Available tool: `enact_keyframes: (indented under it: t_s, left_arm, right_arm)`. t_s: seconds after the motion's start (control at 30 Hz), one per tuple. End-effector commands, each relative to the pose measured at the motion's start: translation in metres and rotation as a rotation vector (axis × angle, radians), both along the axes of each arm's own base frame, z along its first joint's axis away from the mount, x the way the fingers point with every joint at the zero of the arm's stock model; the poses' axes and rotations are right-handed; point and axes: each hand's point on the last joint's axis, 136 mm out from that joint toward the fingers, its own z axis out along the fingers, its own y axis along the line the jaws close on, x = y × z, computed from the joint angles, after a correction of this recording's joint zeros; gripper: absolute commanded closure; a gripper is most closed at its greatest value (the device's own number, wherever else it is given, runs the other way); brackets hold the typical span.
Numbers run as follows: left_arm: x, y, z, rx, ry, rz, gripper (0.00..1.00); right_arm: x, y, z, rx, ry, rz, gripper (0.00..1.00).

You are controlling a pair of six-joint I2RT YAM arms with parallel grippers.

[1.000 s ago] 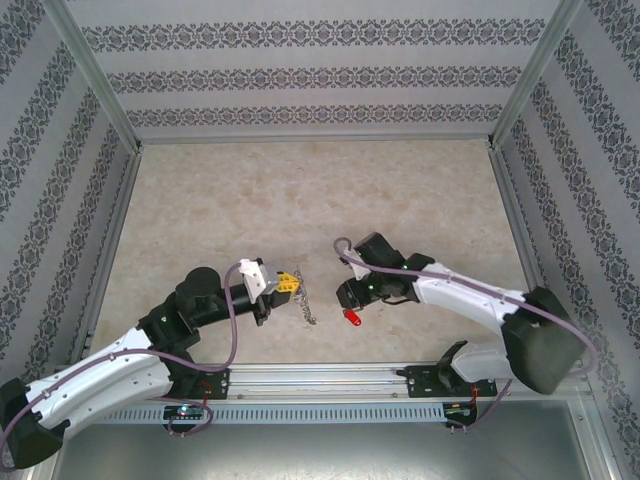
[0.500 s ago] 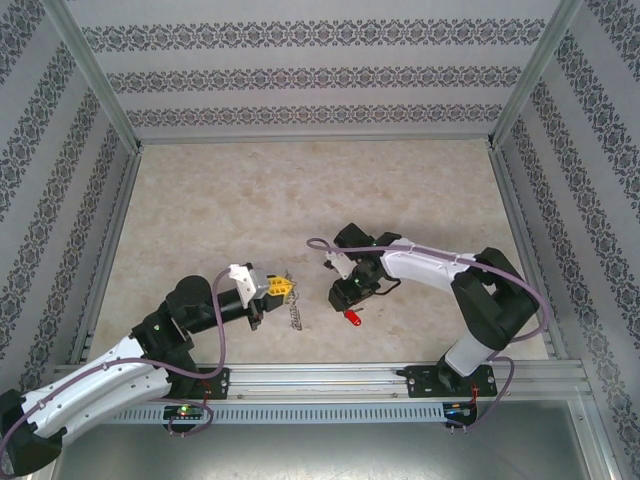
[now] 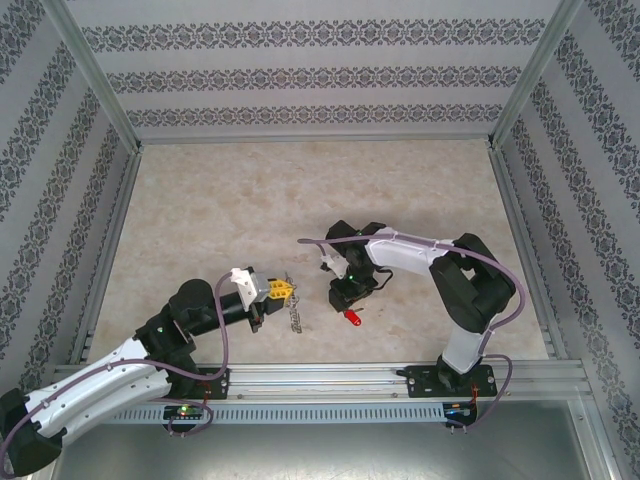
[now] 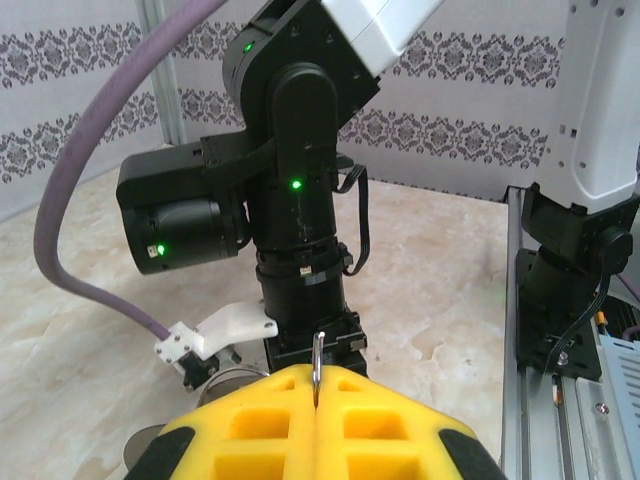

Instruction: Put the keys on the keyring

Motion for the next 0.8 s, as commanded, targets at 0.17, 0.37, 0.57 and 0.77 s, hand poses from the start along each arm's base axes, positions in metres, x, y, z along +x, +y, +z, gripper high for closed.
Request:
enact_keyframes:
  t_s: [0.17,0.37,0.57,0.77]
  left_arm:
    - [-0.010,-0.002,0.023,-0.083,-0.082,-0.044,1.00]
    - [-0.011,-0.001,0.024,-0.088,-0.086,-0.043,1.00]
    - [-0.011,0.000,0.025,-0.093,-0.089,-0.041,1.00]
    - [-0.010,-0.001,0.023,-0.085,-0.084,-0.038,1.00]
  right_arm:
    - [0.002,-0.005,-0.005,-0.070,0.028,0.035,0.57]
    - [0.003,0.000,-0.008,-0.080,0.032,0.050,0.61]
    - [-0.001,-0.002,-0.007,-0.087,0.036,0.055,0.65]
    - [-0.006,0.003,-0.002,-0.067,0.040,0.057,0.67]
